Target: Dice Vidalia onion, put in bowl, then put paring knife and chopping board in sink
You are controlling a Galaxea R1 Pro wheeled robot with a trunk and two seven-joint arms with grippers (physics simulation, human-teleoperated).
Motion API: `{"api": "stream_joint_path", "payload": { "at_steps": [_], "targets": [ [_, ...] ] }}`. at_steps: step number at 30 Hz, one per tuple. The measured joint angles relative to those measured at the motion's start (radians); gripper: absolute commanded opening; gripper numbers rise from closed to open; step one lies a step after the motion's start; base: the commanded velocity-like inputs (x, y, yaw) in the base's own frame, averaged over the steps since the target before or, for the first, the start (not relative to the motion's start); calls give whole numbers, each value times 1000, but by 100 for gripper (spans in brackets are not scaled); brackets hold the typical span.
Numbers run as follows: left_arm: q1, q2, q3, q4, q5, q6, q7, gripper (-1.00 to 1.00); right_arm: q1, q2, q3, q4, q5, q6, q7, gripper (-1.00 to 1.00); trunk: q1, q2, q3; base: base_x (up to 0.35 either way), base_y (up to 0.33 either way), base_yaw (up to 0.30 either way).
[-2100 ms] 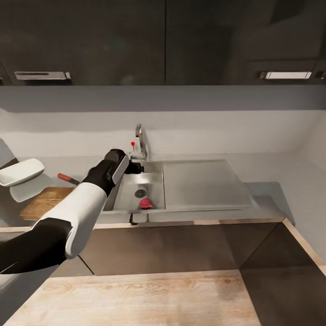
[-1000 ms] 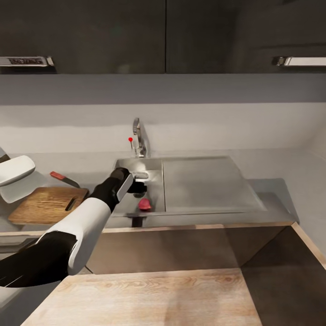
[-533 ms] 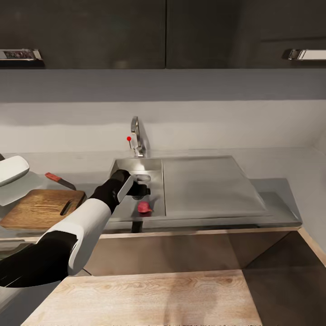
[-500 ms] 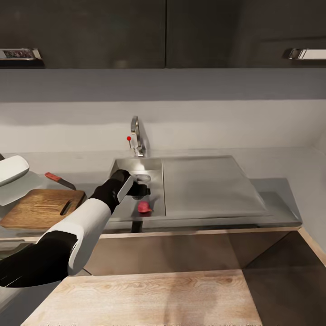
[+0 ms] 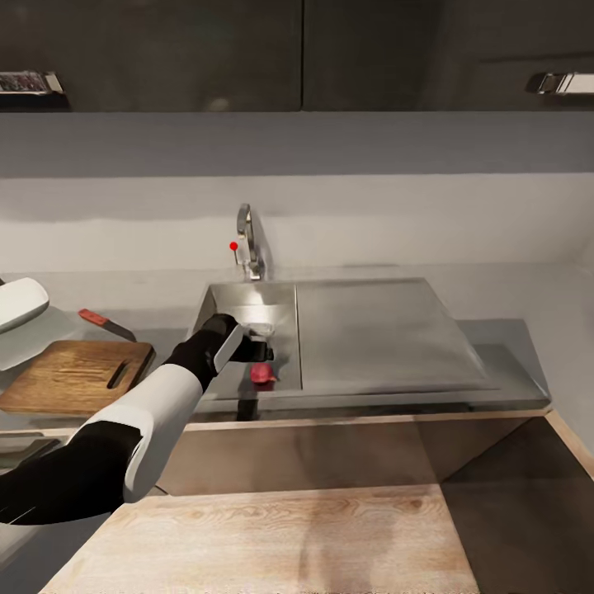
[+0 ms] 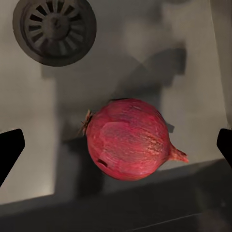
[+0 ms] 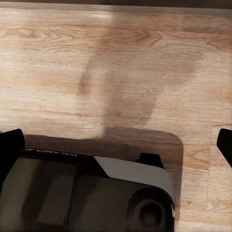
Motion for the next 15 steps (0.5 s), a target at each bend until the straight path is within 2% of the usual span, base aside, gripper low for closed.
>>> {"api": "stream_joint_path", "payload": {
  "at_steps": [15],
  "targets": [
    [3, 2, 0, 1, -1, -3, 1, 100, 0, 0, 0, 0, 0, 0, 0, 100, 0, 0, -24, 27, 0, 0]
  ]
}}
